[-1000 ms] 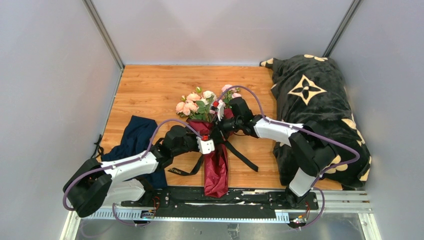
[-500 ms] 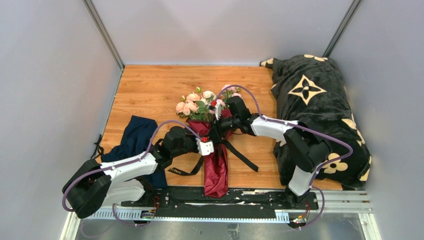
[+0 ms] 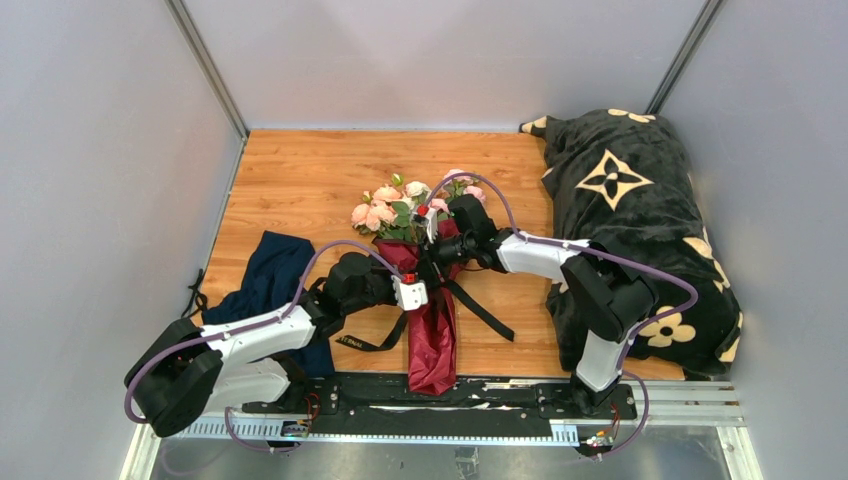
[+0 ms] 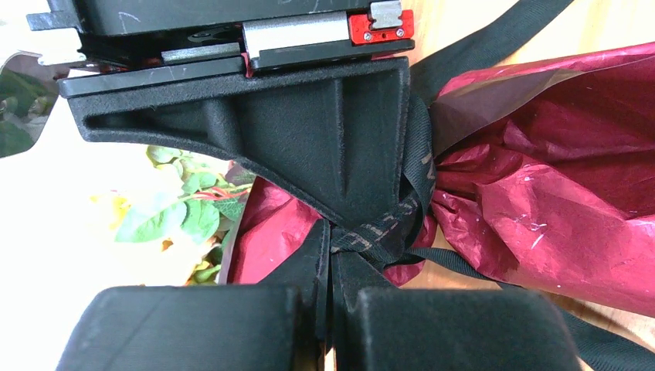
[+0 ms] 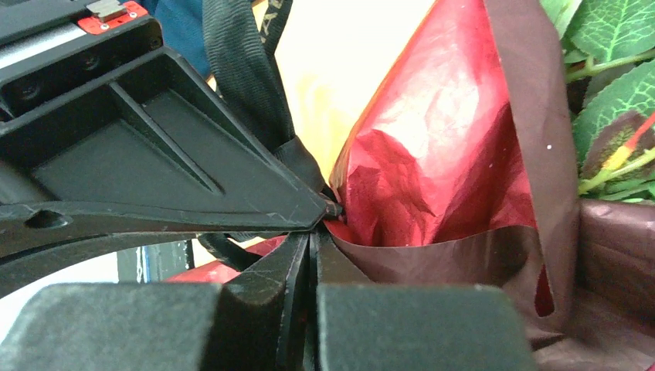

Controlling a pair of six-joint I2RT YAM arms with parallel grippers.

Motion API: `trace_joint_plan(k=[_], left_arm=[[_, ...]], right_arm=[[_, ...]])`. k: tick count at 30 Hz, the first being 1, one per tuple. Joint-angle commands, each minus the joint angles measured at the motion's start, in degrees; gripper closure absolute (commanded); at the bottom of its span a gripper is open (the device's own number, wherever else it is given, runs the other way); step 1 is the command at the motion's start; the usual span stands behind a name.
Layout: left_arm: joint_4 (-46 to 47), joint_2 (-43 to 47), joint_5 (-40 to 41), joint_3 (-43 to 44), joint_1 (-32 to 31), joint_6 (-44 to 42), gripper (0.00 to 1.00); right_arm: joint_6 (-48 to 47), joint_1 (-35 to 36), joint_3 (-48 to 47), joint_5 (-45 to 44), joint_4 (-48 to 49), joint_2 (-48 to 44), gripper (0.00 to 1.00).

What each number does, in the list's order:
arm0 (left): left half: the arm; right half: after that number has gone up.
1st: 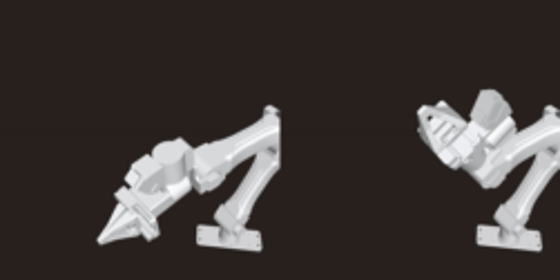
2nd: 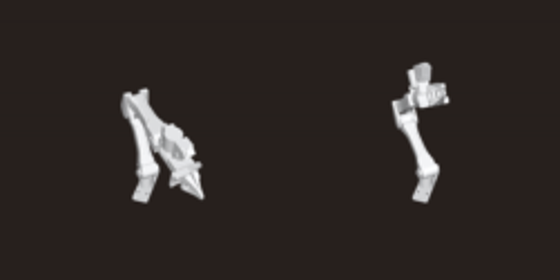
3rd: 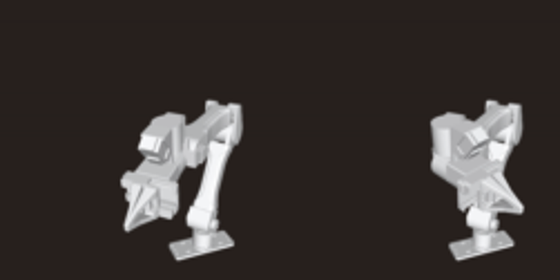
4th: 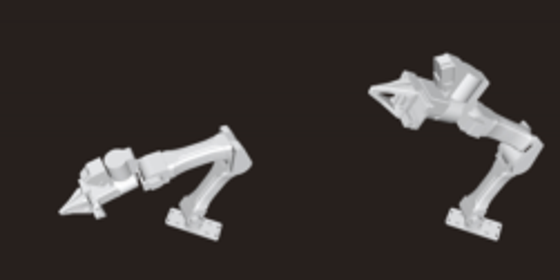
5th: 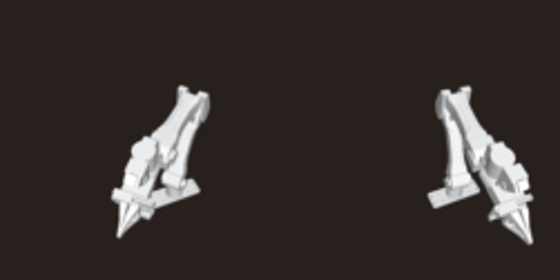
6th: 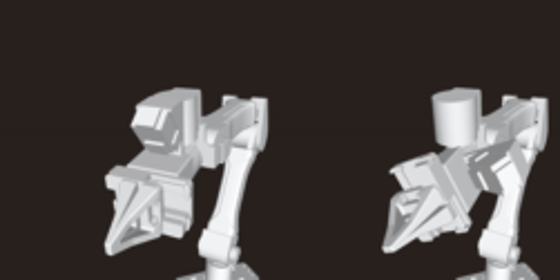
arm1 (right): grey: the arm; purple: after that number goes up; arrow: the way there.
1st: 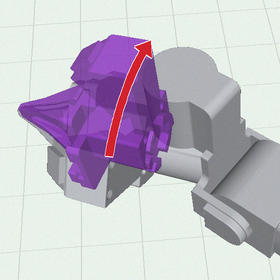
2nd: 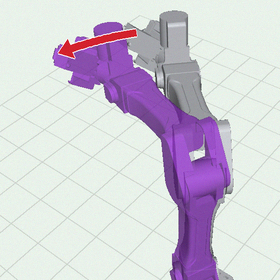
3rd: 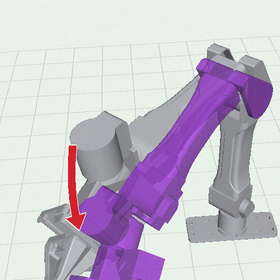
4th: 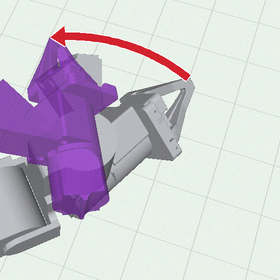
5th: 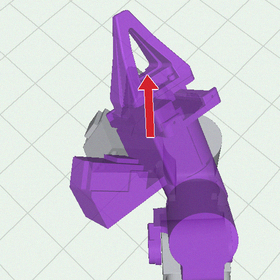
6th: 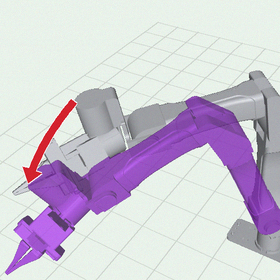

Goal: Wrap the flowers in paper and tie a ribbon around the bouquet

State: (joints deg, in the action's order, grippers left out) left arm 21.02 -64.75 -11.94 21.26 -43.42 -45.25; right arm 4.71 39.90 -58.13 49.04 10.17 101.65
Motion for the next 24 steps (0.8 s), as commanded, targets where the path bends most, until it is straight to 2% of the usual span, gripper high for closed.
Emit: trace_joint_plan(k=[1,4,5,7,9,14,16,18,20,24], left_arm=[[2.1,0.6,-1.1,-0.3,0.0,0.0,1.0],[1.9,0.8,-0.6,-0.3,0.1,-0.5,1.0],[1.3,1.1,-0.1,-0.1,0.0,-1.0,0.93],[-1.7,1.9,1.0,1.0,0.1,-1.9,0.68],[-8.5,3.9,2.2,3.5,0.1,-2.9,0.48],[-31.4,11.9,-2.7,8.2,0.7,-8.4,0.13],[-36.8,15.0,-3.0,9.0,0.9,-10.4,0.09],[-38.2,15.7,-0.7,9.2,1.3,-10.4,0.07],[-37.2,14.0,0.3,9.7,2.9,-10.7,0.08],[-37.0,5.6,-2.6,15.1,7.6,-10.8,0.14]], right_arm=[[-0.3,0.7,-0.9,-4.2,1.4,-1.2,0.98],[0.1,0.4,-0.1,-6.3,1.0,-2.4,1.0],[0.3,0.3,0.4,-7.2,0.9,-2.9,1.0],[0.5,0.0,1.1,-8.7,0.4,-4.1,1.0],[0.2,-0.1,2.1,-10.6,-0.4,-5.3,1.0],[0.0,-0.2,3.7,-11.9,-0.5,-6.8,1.0],[0.0,0.0,3.9,-11.8,-0.4,-7.0,1.0],[0.0,0.0,3.9,-11.6,-0.6,-7.3,1.0],[-0.2,0.0,4.1,-11.6,-0.6,-8.0,1.0],[-0.6,0.0,4.1,-11.3,-1.4,-8.7,1.0]])
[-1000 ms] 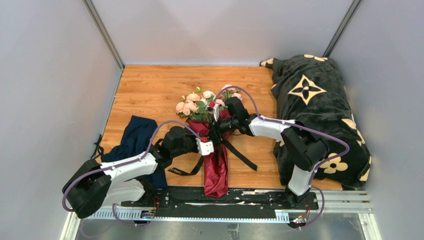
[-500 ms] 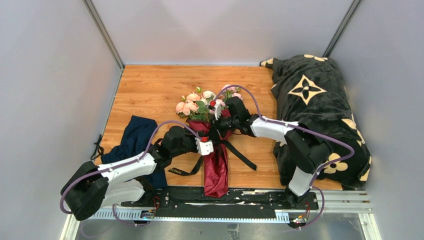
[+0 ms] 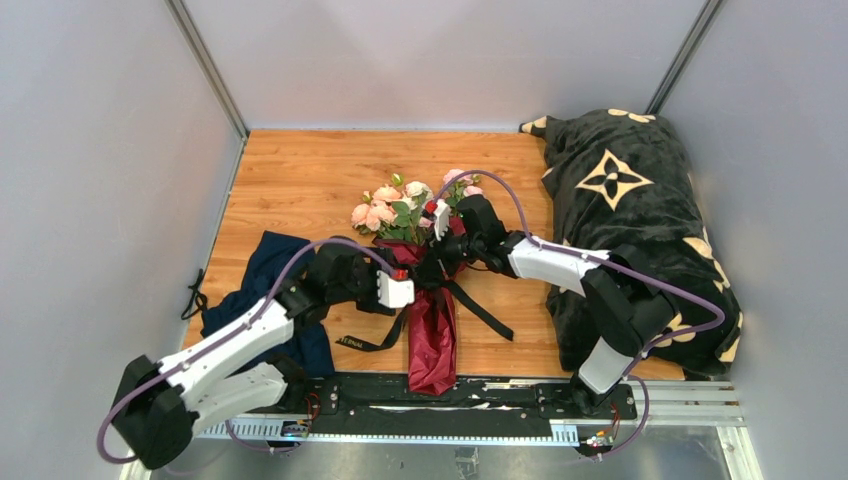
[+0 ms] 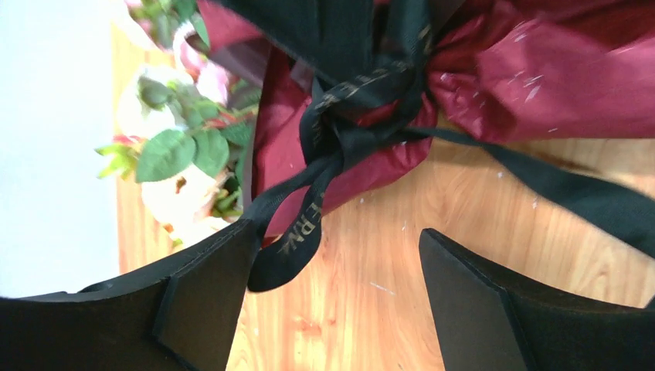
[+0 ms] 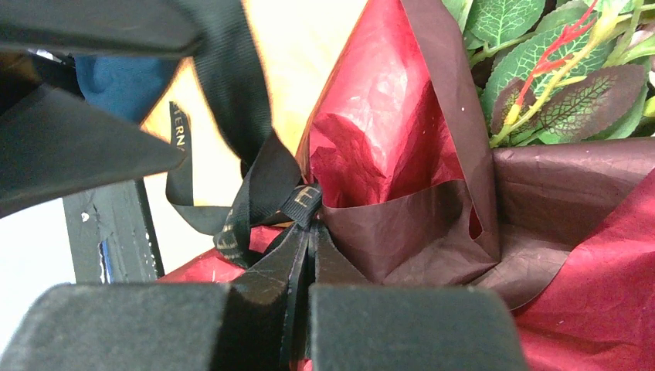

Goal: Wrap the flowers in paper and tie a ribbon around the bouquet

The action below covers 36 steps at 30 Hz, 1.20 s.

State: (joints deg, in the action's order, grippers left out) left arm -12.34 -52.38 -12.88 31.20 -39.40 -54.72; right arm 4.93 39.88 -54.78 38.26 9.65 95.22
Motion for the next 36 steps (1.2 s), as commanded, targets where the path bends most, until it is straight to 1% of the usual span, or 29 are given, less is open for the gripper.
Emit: trace_joint_plan(k=[1,3,5,8,10,11,12,13,15,17,18,22,26,28,30,33,36], left_arm=[[-3.6,-8.3,-2.8,6.0,4.5,-2.0,0.15],[-3.6,-9.0,-3.9,6.1,5.5,-6.9,0.15],[-3.2,-10.3,-3.0,6.1,5.7,-9.1,0.13],[-0.5,-12.6,-2.0,6.5,5.7,-8.6,0.1],[3.1,-12.9,-1.5,5.0,5.7,-9.0,0.09],[5.0,-13.1,-0.9,4.4,5.7,-9.2,0.09],[6.4,-13.7,0.1,4.2,5.7,-9.1,0.12],[7.1,-14.2,1.1,4.4,5.7,-8.8,0.22],[7.6,-14.4,2.1,4.4,5.7,-8.3,0.57],[6.1,-13.1,1.5,4.3,5.7,-8.4,0.92],[5.2,-12.5,1.5,4.0,5.7,-7.7,1.0],[-0.9,-10.4,2.1,2.4,5.7,-6.3,1.0],[-7.1,-9.2,2.0,0.0,5.7,-7.6,1.0],[-10.2,-9.3,1.3,-1.1,5.7,-9.9,1.0],[-10.9,-9.8,1.6,-2.4,5.6,-12.2,1.0],[-9.6,-11.1,3.5,-4.5,5.6,-14.8,1.0],[-8.1,-11.9,6.0,-7.4,5.7,-19.7,1.0]], right_arm=[[-0.9,0.1,0.7,-0.6,-1.1,-2.4,1.0],[-0.9,0.0,1.0,-0.7,-1.1,-2.8,1.0],[-1.0,0.1,1.2,-0.6,-0.9,-2.9,1.0],[-1.0,0.1,1.1,-0.4,-0.6,-2.9,1.0],[-1.1,0.1,0.9,-0.3,-0.9,-3.0,1.0],[-1.3,0.1,0.9,-0.3,-1.2,-3.1,1.0],[-1.6,0.1,0.8,-0.4,-1.7,-3.3,1.0],[-1.7,0.1,0.7,-0.7,-2.0,-3.7,1.0],[-1.8,0.1,1.1,-1.8,-2.8,-4.6,1.0],[-1.4,-0.1,2.1,-3.8,-3.3,-6.1,1.0],[-1.0,-0.2,2.8,-4.7,-3.7,-7.0,1.0],[1.7,-1.1,5.8,-9.0,-6.4,-10.8,1.0],[5.1,-3.4,11.2,-11.7,-8.9,-13.9,1.0],[7.2,-5.4,14.9,-13.0,-8.9,-15.7,1.0],[8.8,-8.0,17.7,-15.0,-9.3,-17.6,1.0],[11.0,-12.0,21.5,-17.7,-9.4,-20.5,1.0],[12.5,-15.6,24.7,-19.6,-11.9,-22.5,1.0]])
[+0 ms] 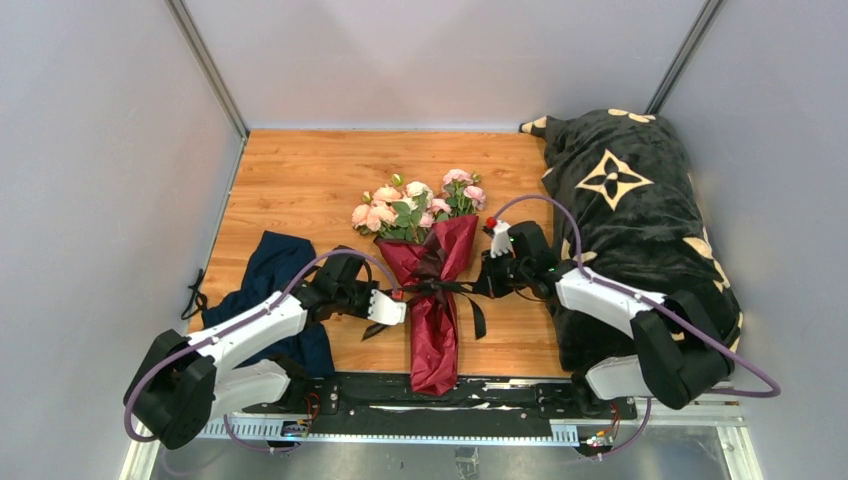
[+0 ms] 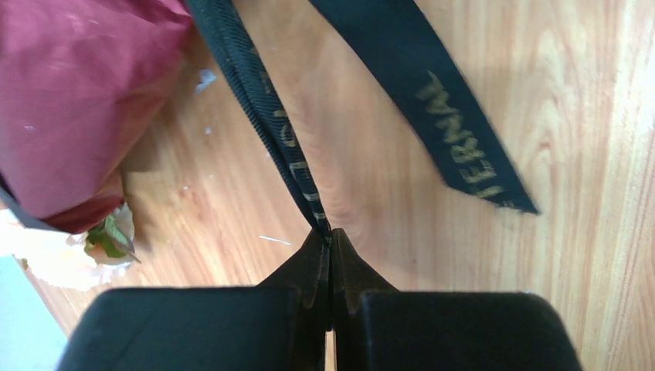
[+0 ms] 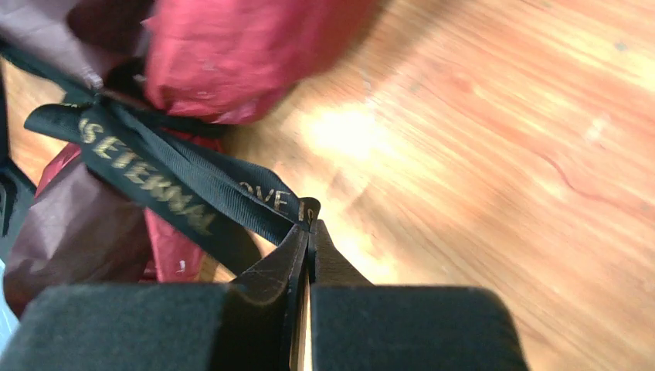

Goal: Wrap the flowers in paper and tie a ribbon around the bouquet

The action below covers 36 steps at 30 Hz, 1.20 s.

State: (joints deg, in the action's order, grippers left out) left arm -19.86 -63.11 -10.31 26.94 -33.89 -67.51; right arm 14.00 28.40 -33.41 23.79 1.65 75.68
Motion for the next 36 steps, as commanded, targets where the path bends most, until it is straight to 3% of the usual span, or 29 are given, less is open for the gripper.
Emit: trace_joint_plan(k=[1,15,31,32,33,34,35,36], left_arm=[[0.1,-1.5,4.1,-3.7,0.2,-8.2,1.0],[2.1,-1.0,7.9,-8.5,2.6,-15.5,1.0],[0.9,1.1,6.2,-8.6,6.8,-16.3,1.0],[-0.4,1.9,4.9,-7.6,6.8,-15.4,0.96],[-2.1,3.1,3.3,-6.5,6.8,-14.2,0.67],[-3.7,3.9,1.7,-5.3,6.8,-12.4,0.36],[-6.0,5.0,0.4,-3.9,6.8,-10.8,0.07],[-8.4,6.3,-0.7,-2.2,6.8,-9.1,0.01]], right_arm=[[4.0,-5.7,4.4,-5.0,-3.9,-3.3,1.0],[4.2,-19.3,7.6,-5.6,-7.1,-2.5,1.0],[3.6,-18.2,5.7,-6.0,-8.1,-0.2,1.0],[2.4,-16.3,4.1,-6.3,-9.7,-0.3,0.94],[1.2,-14.1,2.5,-6.6,-12.3,-0.7,0.77],[0.8,-13.5,0.7,-6.4,-13.8,-1.4,0.67],[0.4,-13.1,-0.6,-5.2,-15.5,-2.4,0.39],[0.3,-13.1,-1.9,-4.2,-17.2,-4.0,0.3]])
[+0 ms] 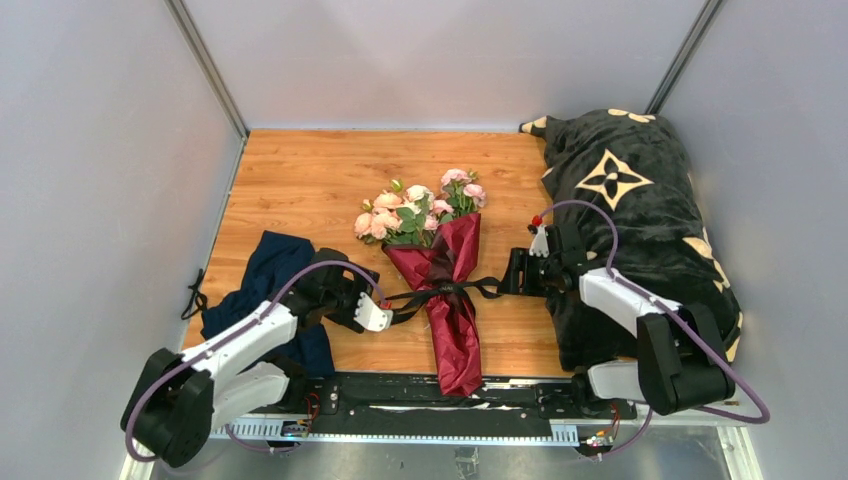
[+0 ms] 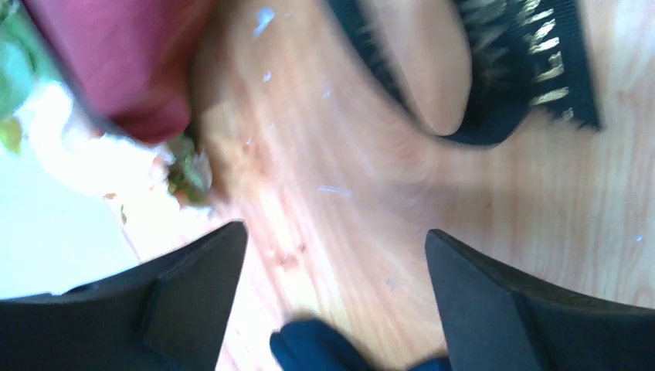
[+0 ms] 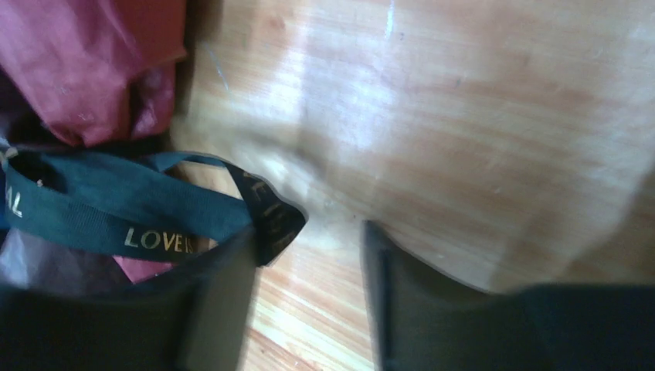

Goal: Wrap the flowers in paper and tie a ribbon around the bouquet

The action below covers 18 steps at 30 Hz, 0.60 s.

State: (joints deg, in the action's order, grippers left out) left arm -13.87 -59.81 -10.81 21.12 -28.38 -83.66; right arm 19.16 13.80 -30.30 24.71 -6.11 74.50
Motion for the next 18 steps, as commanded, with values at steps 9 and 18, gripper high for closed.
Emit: trace_joint_plan(k=[9,18], left_arm=[[-34.1,16.3,7.8,24.4,1.3,42.5,0.0],[-39.4,18.4,27.8,34.7,5.9,64.9,0.0]], right_arm=[[-6.5,1.4,-14.8,-20.1,-24.7,-26.2,0.24],[-4.1,1.4,-12.2,-42.1,-26.0,-44.0,0.1]])
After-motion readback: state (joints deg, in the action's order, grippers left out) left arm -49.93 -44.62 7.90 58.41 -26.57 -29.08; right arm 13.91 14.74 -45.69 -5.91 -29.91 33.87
